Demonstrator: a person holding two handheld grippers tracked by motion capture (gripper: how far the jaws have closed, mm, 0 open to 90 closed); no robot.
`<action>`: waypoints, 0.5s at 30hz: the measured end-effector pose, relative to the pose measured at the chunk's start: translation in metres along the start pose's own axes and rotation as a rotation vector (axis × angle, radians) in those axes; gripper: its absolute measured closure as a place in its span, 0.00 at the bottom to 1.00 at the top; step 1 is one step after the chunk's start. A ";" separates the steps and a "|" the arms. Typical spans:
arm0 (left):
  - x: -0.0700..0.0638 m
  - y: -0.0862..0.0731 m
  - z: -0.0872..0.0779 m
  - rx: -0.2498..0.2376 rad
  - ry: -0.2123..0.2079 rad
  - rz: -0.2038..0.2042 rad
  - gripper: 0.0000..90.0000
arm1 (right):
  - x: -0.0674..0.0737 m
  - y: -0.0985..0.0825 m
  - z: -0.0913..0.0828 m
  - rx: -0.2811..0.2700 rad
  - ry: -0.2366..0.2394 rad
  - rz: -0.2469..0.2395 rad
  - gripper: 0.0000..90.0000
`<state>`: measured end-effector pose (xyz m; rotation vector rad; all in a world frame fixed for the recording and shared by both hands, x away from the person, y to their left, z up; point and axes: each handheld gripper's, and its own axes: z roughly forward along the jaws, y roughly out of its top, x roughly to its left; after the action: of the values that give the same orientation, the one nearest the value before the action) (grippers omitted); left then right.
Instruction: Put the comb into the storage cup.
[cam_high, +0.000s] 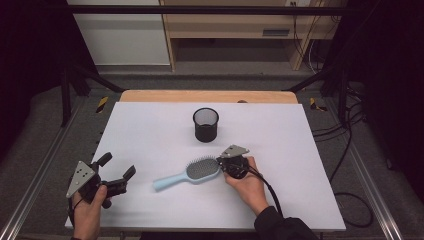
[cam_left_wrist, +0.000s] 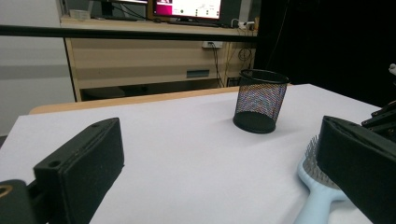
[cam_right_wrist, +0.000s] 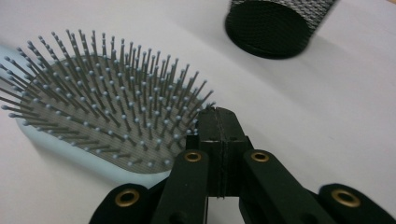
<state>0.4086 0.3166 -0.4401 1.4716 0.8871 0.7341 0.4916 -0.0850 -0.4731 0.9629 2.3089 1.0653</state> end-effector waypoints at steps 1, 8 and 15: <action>-0.001 0.001 0.000 -0.003 -0.003 -0.002 0.01 | 0.007 0.004 0.004 0.002 0.008 -0.019 1.00; -0.002 0.000 0.000 0.006 -0.010 0.008 0.01 | 0.022 0.011 0.013 0.005 0.024 -0.040 1.00; -0.007 0.000 0.002 0.022 -0.032 0.033 0.01 | 0.032 0.016 0.019 0.011 0.040 -0.056 1.00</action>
<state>0.4074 0.3097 -0.4395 1.5161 0.8505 0.7250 0.4880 -0.0446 -0.4747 0.8833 2.3622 1.0587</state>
